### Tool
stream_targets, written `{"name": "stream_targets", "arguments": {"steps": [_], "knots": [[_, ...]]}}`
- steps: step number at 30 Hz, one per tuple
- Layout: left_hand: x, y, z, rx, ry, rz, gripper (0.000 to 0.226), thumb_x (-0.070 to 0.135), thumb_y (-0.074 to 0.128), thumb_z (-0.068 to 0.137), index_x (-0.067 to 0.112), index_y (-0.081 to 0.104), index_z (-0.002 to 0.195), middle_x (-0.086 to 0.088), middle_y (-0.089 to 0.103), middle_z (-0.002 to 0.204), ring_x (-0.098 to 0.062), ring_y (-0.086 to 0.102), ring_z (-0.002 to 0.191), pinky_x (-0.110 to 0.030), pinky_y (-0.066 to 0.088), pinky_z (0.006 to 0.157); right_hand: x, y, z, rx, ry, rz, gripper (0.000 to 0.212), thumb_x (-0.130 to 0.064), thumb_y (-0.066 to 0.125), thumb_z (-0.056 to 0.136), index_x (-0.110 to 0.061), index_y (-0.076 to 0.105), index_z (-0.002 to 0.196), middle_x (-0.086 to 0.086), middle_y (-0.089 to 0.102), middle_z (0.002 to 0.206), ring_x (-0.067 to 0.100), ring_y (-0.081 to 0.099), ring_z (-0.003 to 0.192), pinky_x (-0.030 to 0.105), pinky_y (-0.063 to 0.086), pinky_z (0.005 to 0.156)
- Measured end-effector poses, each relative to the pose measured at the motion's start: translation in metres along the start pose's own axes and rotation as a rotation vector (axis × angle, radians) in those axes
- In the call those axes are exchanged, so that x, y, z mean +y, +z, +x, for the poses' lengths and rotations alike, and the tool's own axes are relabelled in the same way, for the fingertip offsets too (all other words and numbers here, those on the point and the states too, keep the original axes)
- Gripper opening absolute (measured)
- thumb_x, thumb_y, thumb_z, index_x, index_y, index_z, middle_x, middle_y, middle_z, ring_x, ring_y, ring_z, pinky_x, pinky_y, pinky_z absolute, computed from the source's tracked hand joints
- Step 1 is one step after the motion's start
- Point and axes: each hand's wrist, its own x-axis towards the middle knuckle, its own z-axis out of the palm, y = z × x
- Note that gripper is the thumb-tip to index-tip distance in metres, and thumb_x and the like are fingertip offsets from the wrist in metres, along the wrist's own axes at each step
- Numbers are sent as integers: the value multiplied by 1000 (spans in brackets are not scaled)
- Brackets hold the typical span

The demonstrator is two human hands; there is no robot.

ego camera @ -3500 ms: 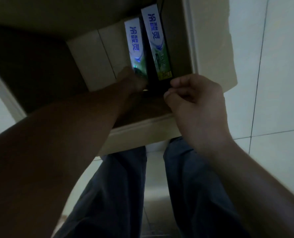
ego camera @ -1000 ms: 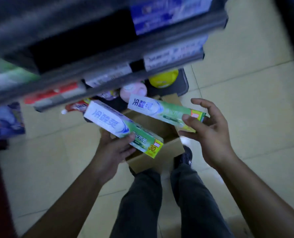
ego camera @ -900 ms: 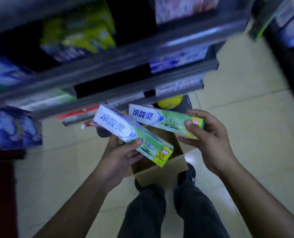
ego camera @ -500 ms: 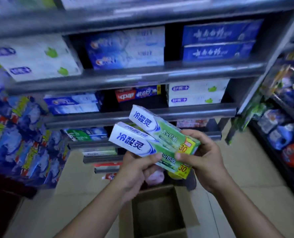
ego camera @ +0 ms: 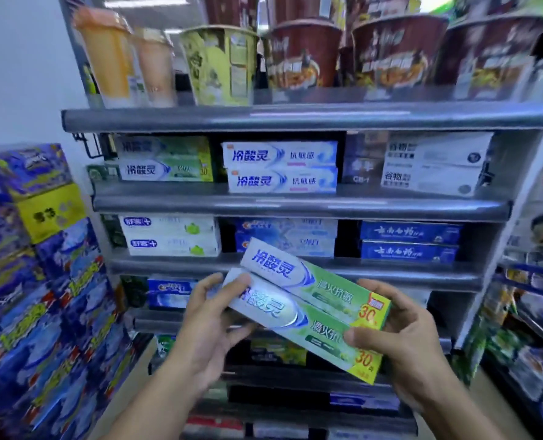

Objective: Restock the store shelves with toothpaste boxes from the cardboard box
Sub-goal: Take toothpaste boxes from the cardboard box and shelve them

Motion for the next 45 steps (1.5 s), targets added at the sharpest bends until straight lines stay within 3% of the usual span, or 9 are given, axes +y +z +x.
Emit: {"name": "stream_targets", "arguments": {"steps": [4,7,14,20,25,30,36,41,45], "knots": [[41,1,13,4,94,143,78,56,91,62,29,58,127,-3,78,104,-25,77,86,-38,60,62,-6,23,11,-32,-15,-23,89,-13,106,20,-17,77,104,29,74,101,44,74,87,47,61,67],[59,1,22,58,172,267,71,68,85,64,36,63,123,3,74,114,-24,75,98,-47,63,75,-13,43,19,-65,-43,-50,89,-13,106,19,-17,77,103,29,74,100,44,74,85,47,61,68],[107,-43,34,88,419,229,35,44,82,74,25,79,103,-2,80,103,-23,77,92,-38,63,74,-34,105,40,-215,-214,-105,73,-33,101,55,-23,69,120,12,75,101,23,74,87,30,60,72],[156,-100,51,129,618,384,23,33,85,72,30,80,95,10,79,97,-7,75,90,-22,58,74,-35,164,73,-221,-327,-164,60,-18,85,74,-36,59,125,7,74,115,26,73,106,23,58,83],[193,-138,76,178,687,414,19,16,84,81,26,78,97,15,79,90,1,73,82,-8,52,64,-30,213,108,-65,-493,-404,74,-32,86,73,-51,55,137,-8,67,124,15,67,112,30,56,92],[224,-159,103,127,653,503,28,12,84,82,31,75,101,22,78,91,4,73,80,-7,51,58,-20,250,145,170,-609,-667,61,-26,88,78,-56,54,120,-32,62,106,-6,56,99,10,46,70],[240,-171,138,74,559,534,40,6,81,82,35,71,109,20,78,97,-9,76,87,-34,58,79,-7,278,182,248,-587,-802,35,-25,81,86,-31,65,118,-17,67,92,1,64,84,28,54,74],[246,-181,160,87,538,618,43,15,80,82,35,70,119,17,77,106,-6,74,95,-32,56,86,-5,290,197,228,-615,-957,39,-26,78,90,-20,67,127,-4,70,105,14,64,94,31,54,83],[242,-188,169,98,490,758,34,26,79,85,28,73,118,5,75,116,-10,71,100,-32,55,87,0,291,203,148,-531,-1193,33,-26,60,101,-14,65,131,4,70,96,18,58,78,30,45,68]]}}
